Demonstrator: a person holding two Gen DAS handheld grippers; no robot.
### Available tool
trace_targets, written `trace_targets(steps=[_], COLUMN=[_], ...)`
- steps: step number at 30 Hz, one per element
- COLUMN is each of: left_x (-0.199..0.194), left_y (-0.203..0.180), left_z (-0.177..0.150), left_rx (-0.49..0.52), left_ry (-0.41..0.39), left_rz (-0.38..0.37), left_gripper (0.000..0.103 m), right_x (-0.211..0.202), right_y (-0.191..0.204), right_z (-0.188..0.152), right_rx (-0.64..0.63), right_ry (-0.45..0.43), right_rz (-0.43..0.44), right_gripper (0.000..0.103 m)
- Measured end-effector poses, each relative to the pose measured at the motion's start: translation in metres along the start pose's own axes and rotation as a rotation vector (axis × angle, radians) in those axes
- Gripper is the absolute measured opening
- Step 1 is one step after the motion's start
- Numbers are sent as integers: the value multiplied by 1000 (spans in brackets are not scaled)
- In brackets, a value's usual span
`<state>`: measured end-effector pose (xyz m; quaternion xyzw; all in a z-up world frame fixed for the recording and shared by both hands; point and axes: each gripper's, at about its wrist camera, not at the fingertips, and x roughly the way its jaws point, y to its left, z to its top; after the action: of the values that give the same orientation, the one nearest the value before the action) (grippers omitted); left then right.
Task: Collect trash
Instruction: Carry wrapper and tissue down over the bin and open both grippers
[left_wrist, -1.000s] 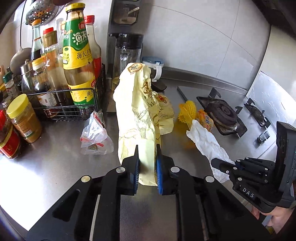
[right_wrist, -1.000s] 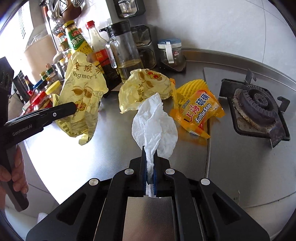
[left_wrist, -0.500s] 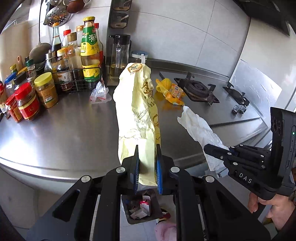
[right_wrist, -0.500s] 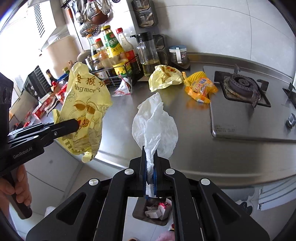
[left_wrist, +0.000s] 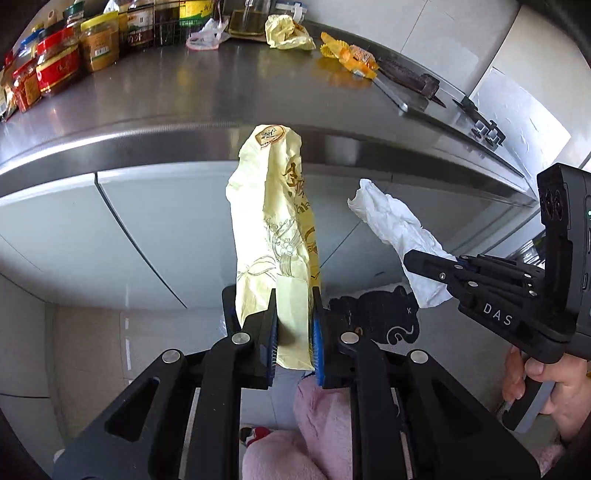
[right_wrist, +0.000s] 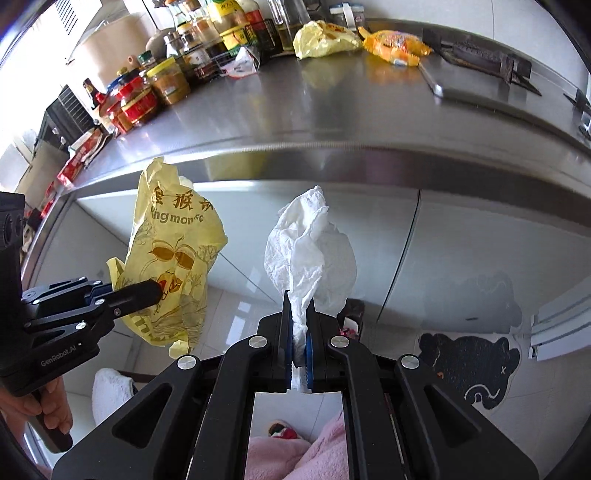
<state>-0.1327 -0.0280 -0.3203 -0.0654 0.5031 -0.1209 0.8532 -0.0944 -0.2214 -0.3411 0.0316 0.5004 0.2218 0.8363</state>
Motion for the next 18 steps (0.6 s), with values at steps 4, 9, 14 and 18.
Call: trace_targets(steps=[4,9,14,18], left_x=[48,110,163,199], left_y=[7,22,39,48], left_z=[-25,-51,-64,-72], left_rx=[-21,-47,-87,-106], left_ry=[83,164,210,245], left_rz=[1,9,3,-13], left_gripper=[14,14,14,14], right_x=[45,105,156,189], right_y=[-12,-29,-45,-52], right_z=[-19,-34,-43,-46], right_rx=[44,109,200,244], right_ry=[80,147,198,222], right_rz=[30,55,77,93], right_gripper=[6,6,6,6])
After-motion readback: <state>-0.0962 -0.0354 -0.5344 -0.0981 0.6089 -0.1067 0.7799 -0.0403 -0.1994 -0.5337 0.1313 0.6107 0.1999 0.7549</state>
